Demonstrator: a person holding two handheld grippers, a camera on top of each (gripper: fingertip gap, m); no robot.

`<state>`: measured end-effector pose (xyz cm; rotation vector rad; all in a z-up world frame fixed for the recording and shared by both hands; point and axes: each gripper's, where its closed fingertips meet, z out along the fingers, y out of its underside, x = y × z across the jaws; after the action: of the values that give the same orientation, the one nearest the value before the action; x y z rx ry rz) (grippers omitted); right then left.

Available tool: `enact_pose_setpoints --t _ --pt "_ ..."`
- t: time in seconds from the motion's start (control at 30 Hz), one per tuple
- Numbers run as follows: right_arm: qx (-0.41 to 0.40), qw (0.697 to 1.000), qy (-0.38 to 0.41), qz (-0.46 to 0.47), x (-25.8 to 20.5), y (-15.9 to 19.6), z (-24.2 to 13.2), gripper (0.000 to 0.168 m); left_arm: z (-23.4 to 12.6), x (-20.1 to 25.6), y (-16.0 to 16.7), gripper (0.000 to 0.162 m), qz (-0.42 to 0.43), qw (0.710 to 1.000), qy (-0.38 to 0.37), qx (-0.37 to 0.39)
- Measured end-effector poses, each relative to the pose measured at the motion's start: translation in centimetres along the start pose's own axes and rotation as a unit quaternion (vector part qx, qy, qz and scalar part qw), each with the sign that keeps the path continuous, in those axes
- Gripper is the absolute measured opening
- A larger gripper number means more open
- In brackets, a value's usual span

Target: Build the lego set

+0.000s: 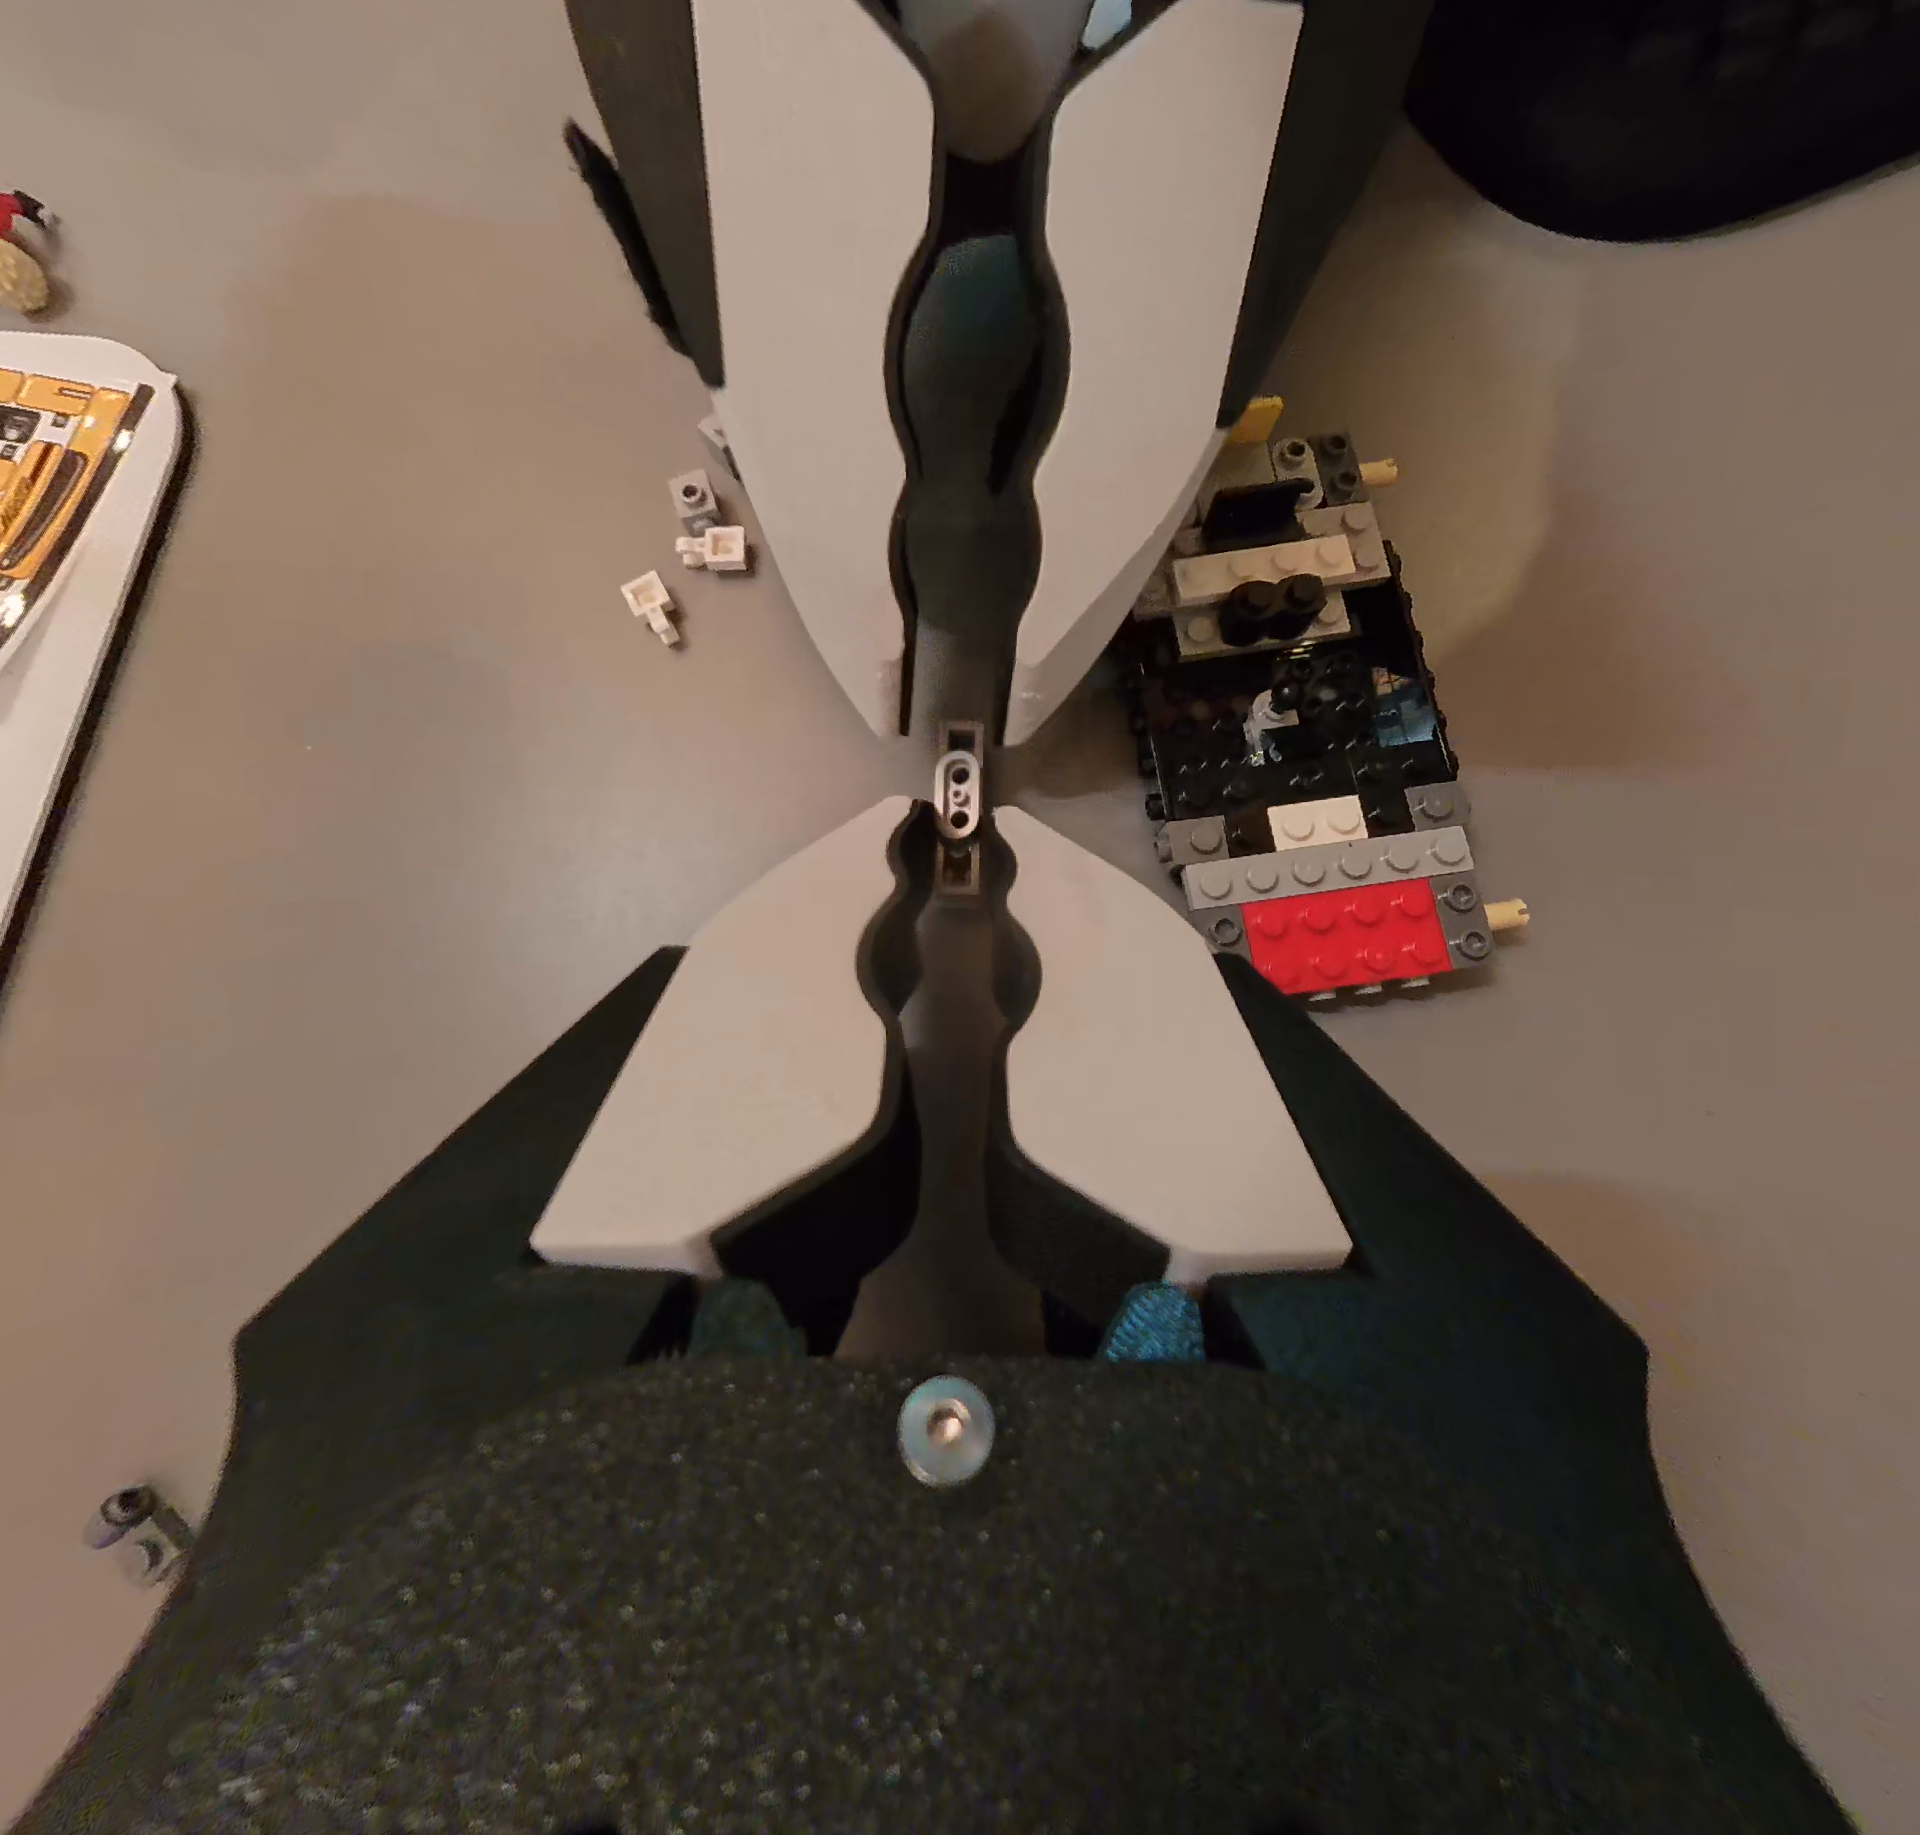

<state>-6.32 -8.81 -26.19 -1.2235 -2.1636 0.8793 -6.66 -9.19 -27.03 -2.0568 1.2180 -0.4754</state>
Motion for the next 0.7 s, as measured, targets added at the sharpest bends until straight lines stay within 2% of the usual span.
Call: enact_pose_setpoints --t 0.2,0.43,0.57,0.7 --pt "0.009 0.999 0.011 -0.044 -0.3 -0.4 -0.1 0.015 0.0 0.0 0.0 0.008 -0.001 1.000 0.000 0.000" --pt "-0.014 1.000 0.009 -0.024 -0.2 0.6 0.8 0.016 -0.1 0.0 0.0 0.008 0.006 1.000 -0.004 -0.002" --pt "-0.013 1.000 0.008 -0.015 -0.2 0.8 1.1 0.008 -0.1 0.1 0.0 0.008 0.010 1.000 -0.005 -0.002" --pt "-0.008 1.000 0.001 -0.009 -0.3 0.7 1.0 0.008 -0.2 0.2 0.0 0.008 0.014 1.000 -0.003 -0.004"
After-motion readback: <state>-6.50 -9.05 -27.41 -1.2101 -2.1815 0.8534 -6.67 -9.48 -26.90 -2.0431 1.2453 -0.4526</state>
